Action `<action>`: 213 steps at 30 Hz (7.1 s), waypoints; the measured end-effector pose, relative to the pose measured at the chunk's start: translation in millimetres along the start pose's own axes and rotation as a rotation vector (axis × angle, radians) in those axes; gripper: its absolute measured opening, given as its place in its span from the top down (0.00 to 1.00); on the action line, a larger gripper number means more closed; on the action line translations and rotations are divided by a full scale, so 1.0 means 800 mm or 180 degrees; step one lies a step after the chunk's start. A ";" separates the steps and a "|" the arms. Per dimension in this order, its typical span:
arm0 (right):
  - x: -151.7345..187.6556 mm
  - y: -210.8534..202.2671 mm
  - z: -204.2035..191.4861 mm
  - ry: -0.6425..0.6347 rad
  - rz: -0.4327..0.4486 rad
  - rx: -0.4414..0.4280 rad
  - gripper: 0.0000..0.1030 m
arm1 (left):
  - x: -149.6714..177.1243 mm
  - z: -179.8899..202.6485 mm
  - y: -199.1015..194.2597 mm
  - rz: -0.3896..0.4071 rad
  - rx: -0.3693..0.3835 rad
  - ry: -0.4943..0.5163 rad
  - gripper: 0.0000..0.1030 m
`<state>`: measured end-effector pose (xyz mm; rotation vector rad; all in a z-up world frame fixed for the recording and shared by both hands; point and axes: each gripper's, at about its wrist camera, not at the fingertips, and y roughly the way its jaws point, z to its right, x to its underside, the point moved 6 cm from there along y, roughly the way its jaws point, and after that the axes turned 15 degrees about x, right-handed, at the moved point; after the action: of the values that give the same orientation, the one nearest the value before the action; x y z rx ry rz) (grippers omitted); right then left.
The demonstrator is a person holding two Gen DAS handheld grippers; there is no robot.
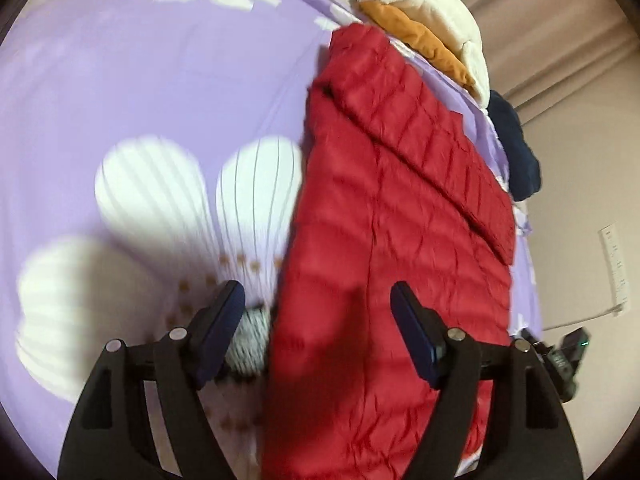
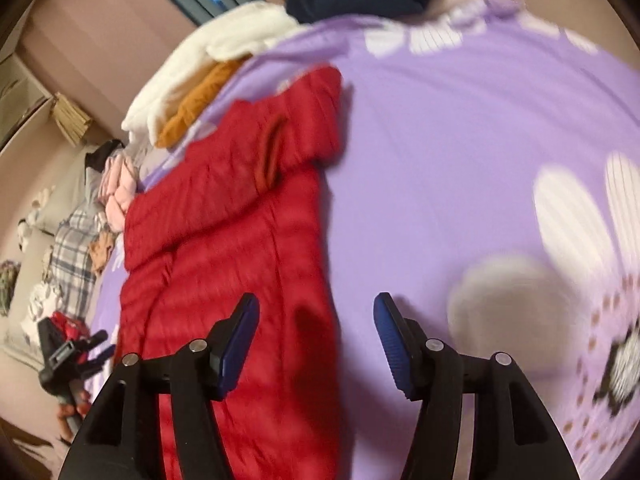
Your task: Fold large clothes
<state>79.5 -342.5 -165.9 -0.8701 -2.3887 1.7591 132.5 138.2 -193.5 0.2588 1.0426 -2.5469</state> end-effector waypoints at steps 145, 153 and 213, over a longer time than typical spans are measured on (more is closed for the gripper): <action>-0.123 0.079 -0.066 0.0095 0.0304 -0.0288 0.81 | -0.124 0.074 0.132 0.0030 -0.0063 0.0247 0.82; -0.137 0.069 -0.060 0.0423 0.0168 -0.0570 0.68 | -0.138 0.081 0.113 0.0155 0.0218 -0.0059 0.75; -0.002 -0.025 -0.092 -0.1202 0.0855 0.0586 0.41 | 0.040 0.128 0.047 0.0010 -0.1429 0.1657 0.55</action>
<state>99.3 -283.4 -121.6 -0.9431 -2.3471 2.3950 115.5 32.7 -155.0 0.8165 1.7573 -2.2028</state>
